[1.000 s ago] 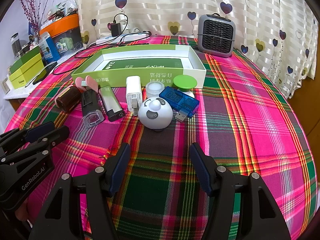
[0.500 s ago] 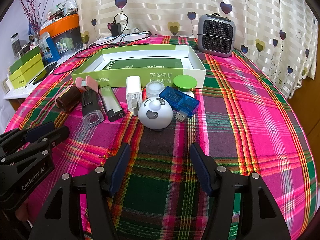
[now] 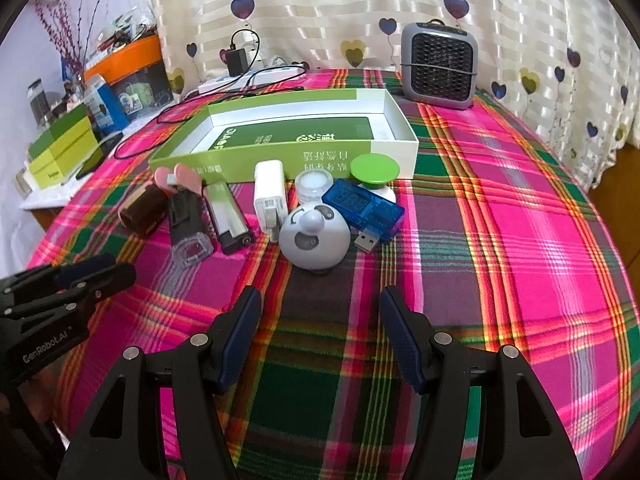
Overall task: Organize rigid objects
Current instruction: 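Grasp the pink stick with the left tool while the right tool reaches toward the white round gadget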
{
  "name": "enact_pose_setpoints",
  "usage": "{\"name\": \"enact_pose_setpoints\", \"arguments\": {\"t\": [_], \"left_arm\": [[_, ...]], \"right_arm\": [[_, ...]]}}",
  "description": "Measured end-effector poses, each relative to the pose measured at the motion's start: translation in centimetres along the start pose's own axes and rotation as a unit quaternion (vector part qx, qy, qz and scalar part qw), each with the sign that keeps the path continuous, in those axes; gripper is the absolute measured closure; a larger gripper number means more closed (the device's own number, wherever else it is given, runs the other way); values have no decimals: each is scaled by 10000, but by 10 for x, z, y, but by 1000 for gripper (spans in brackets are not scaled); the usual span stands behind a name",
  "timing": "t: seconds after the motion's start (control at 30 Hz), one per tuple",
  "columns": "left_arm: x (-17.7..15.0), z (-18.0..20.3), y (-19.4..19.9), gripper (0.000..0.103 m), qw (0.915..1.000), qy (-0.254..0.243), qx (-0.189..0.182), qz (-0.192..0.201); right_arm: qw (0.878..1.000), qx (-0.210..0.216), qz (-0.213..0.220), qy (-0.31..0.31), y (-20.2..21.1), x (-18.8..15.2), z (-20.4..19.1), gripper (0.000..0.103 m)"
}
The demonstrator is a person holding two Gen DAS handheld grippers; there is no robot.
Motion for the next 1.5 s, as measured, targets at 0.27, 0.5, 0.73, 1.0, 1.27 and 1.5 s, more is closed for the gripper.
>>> {"name": "enact_pose_setpoints", "arguments": {"t": [0.27, 0.5, 0.73, 1.0, 1.27, 1.5], "left_arm": [[2, -17, -1, 71, 9997, 91, -226, -11], [14, -41, -6, 71, 9985, 438, -342, 2], [28, -47, -19, 71, 9989, 334, -331, -84], [42, -42, -30, 71, 9996, -44, -230, -170], [50, -34, -43, 70, 9981, -534, -61, -296], [57, -32, -50, 70, 9978, -595, 57, -296]], "right_arm": [[9998, 3, -144, 147, -9, 9, 0, 41], [9989, -46, -302, 365, -18, 17, -2, 41], [9981, -210, -344, 466, -25, 25, -1, 41], [9981, -208, -346, 458, -27, 27, 0, 41], [9981, -198, -348, 459, -27, 27, 0, 41], [9982, -194, -346, 457, -28, 28, 0, 40]]}}
Point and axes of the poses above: each gripper's, at about its wrist camera, not at the fingertips, and y roughly against the way its jaws point, z to its right, x to its top, the point moved 2 cm from there along -y, roughly the way its jaws point, and after that the axes turned 1 degree about z, right-handed, at the moved point
